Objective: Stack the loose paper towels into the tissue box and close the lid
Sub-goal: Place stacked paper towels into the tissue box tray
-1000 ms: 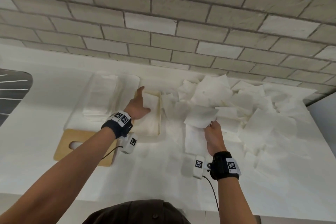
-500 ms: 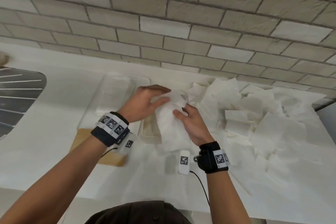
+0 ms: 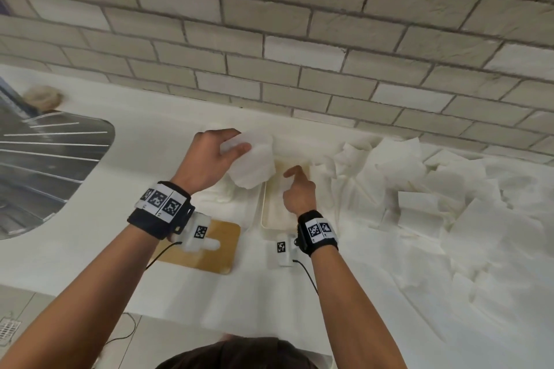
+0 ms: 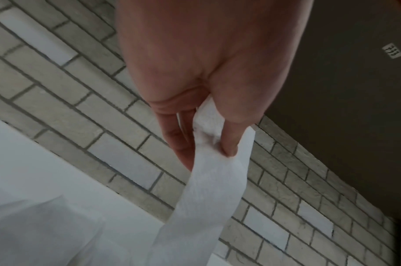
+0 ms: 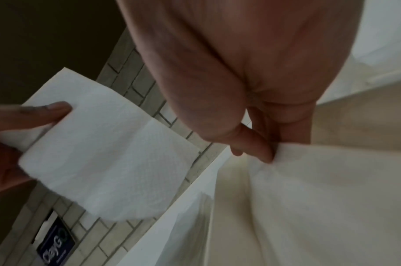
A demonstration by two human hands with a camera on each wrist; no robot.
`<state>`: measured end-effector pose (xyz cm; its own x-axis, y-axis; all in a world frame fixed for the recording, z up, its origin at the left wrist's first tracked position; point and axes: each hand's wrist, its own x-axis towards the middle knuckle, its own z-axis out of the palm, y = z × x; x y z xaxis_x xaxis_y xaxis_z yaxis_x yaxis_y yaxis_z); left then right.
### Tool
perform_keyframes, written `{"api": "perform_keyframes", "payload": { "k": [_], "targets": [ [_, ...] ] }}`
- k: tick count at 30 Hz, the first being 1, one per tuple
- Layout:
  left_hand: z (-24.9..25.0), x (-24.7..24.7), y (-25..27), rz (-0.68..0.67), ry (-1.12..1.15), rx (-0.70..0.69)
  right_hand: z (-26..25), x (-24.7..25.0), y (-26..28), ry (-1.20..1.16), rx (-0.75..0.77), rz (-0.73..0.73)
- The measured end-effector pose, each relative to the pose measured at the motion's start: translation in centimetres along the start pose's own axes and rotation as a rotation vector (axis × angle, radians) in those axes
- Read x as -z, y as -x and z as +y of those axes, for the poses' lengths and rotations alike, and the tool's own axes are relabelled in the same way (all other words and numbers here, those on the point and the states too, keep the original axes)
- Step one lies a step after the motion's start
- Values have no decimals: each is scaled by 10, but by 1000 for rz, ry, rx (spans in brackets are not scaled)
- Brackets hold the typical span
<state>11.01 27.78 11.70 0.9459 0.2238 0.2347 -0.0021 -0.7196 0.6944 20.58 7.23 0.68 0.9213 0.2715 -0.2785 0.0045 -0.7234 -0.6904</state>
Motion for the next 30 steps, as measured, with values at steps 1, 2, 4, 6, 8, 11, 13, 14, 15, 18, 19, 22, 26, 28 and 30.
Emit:
{"api": "perform_keyframes", "payload": {
  "k": [1,2,4,6,8,11,13,14,15,18,19,22,26,28,30],
  "targets": [
    [0,1,2,-23,7,-3,-1,0,0,-11,-6,13],
    [-1,2,4,-43,19,-13,0,-1,-1,-7,-12,9],
    [-2,4,5,-83,53,-35,3,-1,1,86,-26,-52],
    [0,6,3,-128,69,-48,5,2,3,189,15,-31],
    [6,8,-2,-170,86,-62,-2,15,14,70,165,167],
    [20,6,-12,-219,158,-104,-28,43,55,-522,352,232],
    [27,0,-26,-220,208,-115,-34,50,77,-717,401,118],
    [29,-4,-35,-207,208,-108,-30,48,82,-737,412,99],
    [28,-9,-44,-187,192,-94,-24,45,87,-734,410,112],
    [15,-33,-67,-182,122,-9,6,29,86,-575,381,242],
    [9,-45,-71,-206,99,9,13,24,84,-517,368,260],
    [-8,-83,-76,-285,54,13,27,7,73,-414,207,243],
    [-20,-116,-66,-323,-94,-3,37,-7,48,-234,-17,60],
    [-22,-127,-60,-369,-178,-46,34,-9,41,-128,-75,-19],
    [-20,-134,-55,-486,-242,-89,29,-7,37,-18,-104,-84]
  ]
}}
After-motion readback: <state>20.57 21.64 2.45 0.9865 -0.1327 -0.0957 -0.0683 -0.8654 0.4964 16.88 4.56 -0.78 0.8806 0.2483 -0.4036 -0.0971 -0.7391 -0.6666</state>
